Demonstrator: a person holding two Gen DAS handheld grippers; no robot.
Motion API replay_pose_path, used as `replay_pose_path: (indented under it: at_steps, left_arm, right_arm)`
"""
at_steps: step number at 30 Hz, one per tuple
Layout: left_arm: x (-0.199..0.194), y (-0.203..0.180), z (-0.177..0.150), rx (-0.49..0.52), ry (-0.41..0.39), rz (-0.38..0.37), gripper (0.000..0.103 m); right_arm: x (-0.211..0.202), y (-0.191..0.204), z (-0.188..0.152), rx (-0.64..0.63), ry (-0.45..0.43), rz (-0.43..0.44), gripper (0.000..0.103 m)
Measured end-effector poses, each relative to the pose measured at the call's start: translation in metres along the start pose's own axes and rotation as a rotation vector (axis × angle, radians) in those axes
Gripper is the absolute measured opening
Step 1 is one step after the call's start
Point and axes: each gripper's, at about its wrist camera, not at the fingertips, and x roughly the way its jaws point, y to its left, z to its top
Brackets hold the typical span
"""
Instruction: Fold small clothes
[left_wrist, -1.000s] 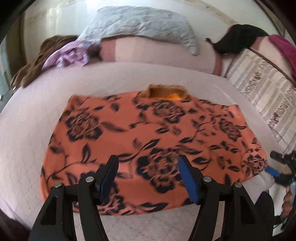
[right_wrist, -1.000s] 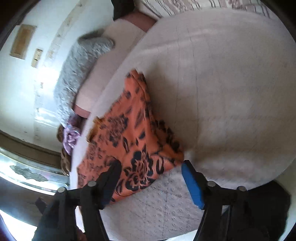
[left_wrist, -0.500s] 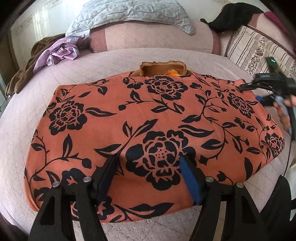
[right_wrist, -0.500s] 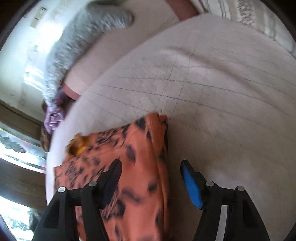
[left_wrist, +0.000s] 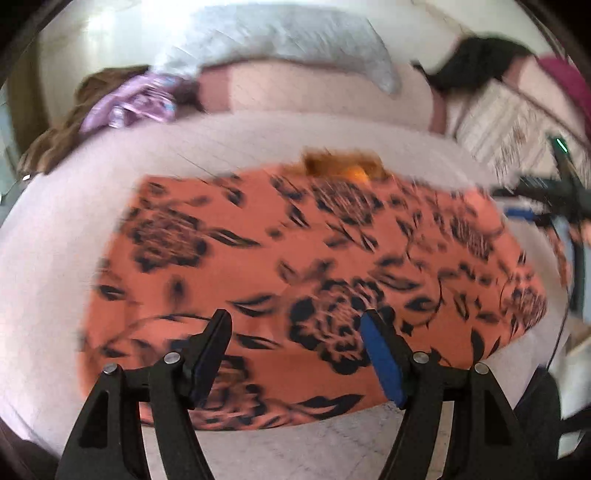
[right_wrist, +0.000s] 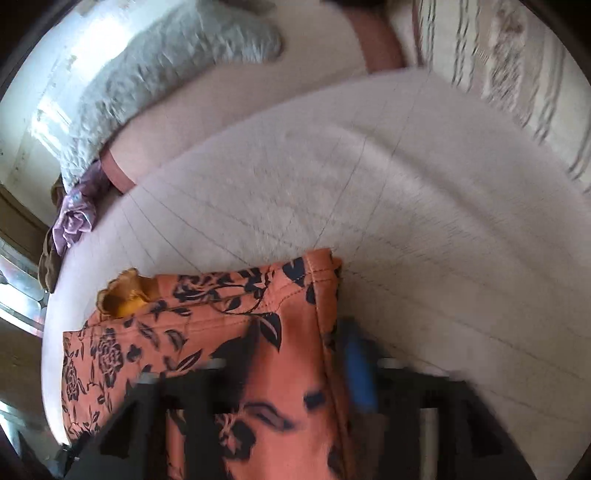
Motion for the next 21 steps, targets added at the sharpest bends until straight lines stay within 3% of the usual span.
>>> replay_pose_path:
  at_steps: [2,5,7,9,10,11,12,13,14,15,17,21]
  left_arm:
    - [-0.012,0.016,-0.001,-0.031,-0.038,0.04,0.073]
    - [-0.008,0.044,-0.006,-0.08,0.003,0.087,0.073]
    - [0.003,0.058,-0.012,-0.111,0.059,0.116,0.073]
    - [0.011,0.066,-0.017,-0.117,0.087,0.098,0.072]
    - [0.01,0.065,-0.017,-0.109,0.081,0.098,0.072]
    - [0.008,0.064,-0.015,-0.102,0.086,0.1,0.073]
    - [0.004,0.063,-0.014,-0.102,0.084,0.1,0.073]
    - [-0.001,0.063,-0.014,-0.107,0.071,0.103,0.073]
    - [-0.007,0.066,-0.014,-0.117,0.048,0.108,0.073]
    - [-0.012,0.068,-0.014,-0.133,0.024,0.11,0.073]
    - [-0.006,0.072,-0.015,-0.149,0.053,0.114,0.073]
    - [-0.006,0.075,-0.015,-0.134,0.061,0.126,0.073]
  right_arm:
    - [-0.03,0.0,-0.012,0.007,-0.053,0.041,0.064]
    - [-0.074,0.006,-0.044,0.029,-0.097,0.134,0.064]
    - [-0.087,0.013,-0.073,0.053,-0.067,0.261,0.065]
    - [-0.078,0.013,-0.099,0.095,-0.02,0.365,0.072]
    - [-0.065,0.012,-0.109,0.112,0.014,0.371,0.072]
    - [-0.044,0.001,-0.121,0.153,0.057,0.304,0.068]
    - [-0.031,-0.015,-0.129,0.224,0.082,0.261,0.053]
    - [-0.031,-0.023,-0.131,0.271,0.067,0.276,0.051]
    - [-0.038,-0.028,-0.133,0.298,0.042,0.297,0.054]
    - [-0.049,-0.027,-0.133,0.292,0.022,0.301,0.064]
    - [-0.064,-0.024,-0.135,0.255,-0.037,0.29,0.081]
    - [-0.053,-0.032,-0.137,0.258,0.002,0.275,0.078]
